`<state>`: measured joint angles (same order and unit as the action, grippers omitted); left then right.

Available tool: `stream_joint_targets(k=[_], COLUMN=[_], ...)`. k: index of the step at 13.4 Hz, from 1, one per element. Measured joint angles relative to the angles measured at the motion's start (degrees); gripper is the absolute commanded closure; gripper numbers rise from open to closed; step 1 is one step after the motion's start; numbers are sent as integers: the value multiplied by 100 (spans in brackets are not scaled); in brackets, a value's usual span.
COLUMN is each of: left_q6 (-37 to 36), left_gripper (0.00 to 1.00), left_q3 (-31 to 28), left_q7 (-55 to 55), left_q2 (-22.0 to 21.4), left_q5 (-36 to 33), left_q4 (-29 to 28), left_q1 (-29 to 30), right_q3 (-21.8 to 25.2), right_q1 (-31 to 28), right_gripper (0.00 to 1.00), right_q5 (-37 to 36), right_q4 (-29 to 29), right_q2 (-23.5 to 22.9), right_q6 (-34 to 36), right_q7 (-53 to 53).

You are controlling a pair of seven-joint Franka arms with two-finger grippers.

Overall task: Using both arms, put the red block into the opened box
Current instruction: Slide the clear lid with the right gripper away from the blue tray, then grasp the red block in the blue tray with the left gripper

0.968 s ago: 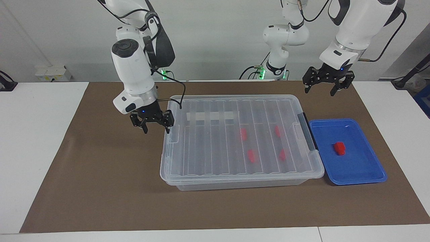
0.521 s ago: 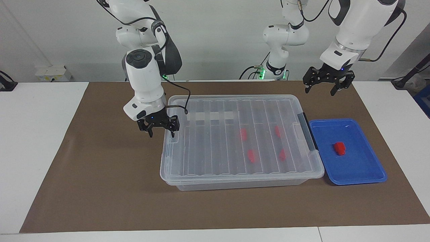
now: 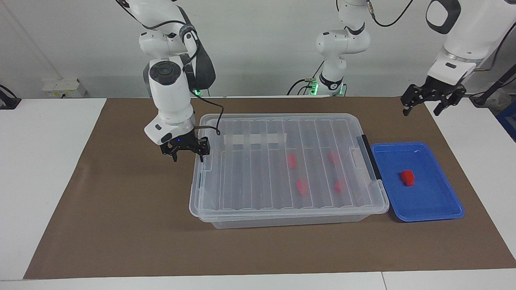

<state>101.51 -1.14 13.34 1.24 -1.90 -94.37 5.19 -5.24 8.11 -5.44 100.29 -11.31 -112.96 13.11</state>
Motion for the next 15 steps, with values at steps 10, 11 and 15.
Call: stream_joint_targets(k=[10, 11, 15], left_q6=[3103, 3173, 3852], left_gripper=[2, 3, 3], left_q3=[15, 18, 33], left_q7=[366, 373, 376], left_q2=[1321, 1367, 1497], left_q5=[0, 0, 0], left_q4=[-1548, -1594, -2070], left_q1=[540, 571, 575], right_q3=[10, 11, 10], right_q1=[-1037, -1120, -1269], right_gripper=[1, 1, 1], right_q5=[-9, -9, -9], right_q4=[14, 15, 17], right_q2=[24, 25, 25], right_q6=[77, 77, 76], right_q7=[-3013, -3241, -3633])
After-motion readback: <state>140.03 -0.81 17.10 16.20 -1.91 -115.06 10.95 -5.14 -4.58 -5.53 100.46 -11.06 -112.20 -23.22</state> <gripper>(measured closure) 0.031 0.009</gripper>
